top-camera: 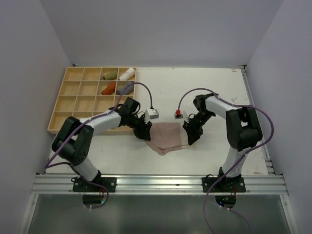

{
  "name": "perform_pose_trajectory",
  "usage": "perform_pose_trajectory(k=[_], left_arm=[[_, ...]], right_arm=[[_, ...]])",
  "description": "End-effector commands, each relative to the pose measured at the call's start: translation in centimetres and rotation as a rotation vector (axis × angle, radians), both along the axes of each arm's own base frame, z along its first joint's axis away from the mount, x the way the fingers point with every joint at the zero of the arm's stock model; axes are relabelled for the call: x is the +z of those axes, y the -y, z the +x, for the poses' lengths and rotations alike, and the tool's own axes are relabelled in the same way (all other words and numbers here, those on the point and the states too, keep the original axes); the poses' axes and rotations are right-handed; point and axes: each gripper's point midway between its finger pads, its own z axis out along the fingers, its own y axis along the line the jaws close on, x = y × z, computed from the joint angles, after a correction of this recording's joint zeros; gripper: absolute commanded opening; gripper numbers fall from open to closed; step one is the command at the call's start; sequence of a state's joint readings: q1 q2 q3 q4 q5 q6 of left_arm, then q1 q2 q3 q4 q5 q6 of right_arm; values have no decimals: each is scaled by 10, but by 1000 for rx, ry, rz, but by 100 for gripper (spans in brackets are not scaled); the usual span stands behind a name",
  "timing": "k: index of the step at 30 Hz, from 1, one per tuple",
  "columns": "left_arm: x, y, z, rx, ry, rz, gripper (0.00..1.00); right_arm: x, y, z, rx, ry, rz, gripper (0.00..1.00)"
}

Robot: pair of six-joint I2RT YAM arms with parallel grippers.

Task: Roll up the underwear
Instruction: Fold the underwear

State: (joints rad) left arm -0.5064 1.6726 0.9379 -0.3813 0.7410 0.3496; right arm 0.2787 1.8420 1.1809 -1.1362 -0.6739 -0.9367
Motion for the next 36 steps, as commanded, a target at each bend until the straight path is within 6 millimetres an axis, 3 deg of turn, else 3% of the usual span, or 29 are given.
perform_pose_trajectory(k=[1, 5, 7, 8, 10, 14, 17, 20, 23, 26, 28, 31, 36], left_arm=[[37, 9, -15, -122, 101, -100, 35], [57, 11, 4, -92, 231, -102, 36], [54, 15, 13, -80, 257, -73, 36], [58, 21, 18, -84, 278, -73, 36], [47, 30, 16, -101, 257, -54, 36], [37, 39, 37, -31, 299, -19, 36], [29, 39, 56, 45, 312, 21, 35], [26, 43, 63, 64, 298, 28, 35], [22, 42, 65, 69, 276, 53, 35], [37, 40, 69, 86, 303, 16, 36], [59, 34, 81, 133, 310, -40, 38], [75, 18, 108, 188, 294, -50, 39], [68, 18, 107, 182, 206, -48, 33]], right_arm=[[19, -1, -10, 41, -14, 45, 32], [47, -15, 9, -35, 57, 109, 32], [60, -26, 22, -103, 61, 138, 29], [59, -30, 35, -132, 97, 145, 28], [57, -33, 42, -206, 76, 120, 26], [29, -28, 61, -304, 69, 15, 20], [11, -31, 66, -401, 7, -34, 24], [-4, -29, 69, -465, -44, -104, 25], [-30, -11, 68, -457, -59, -230, 25], [-52, 14, 74, -435, -51, -360, 24], [-57, 28, 90, -449, -43, -384, 23], [-47, 36, 108, -444, -13, -358, 23], [-6, 13, 100, -370, -50, -198, 29]])
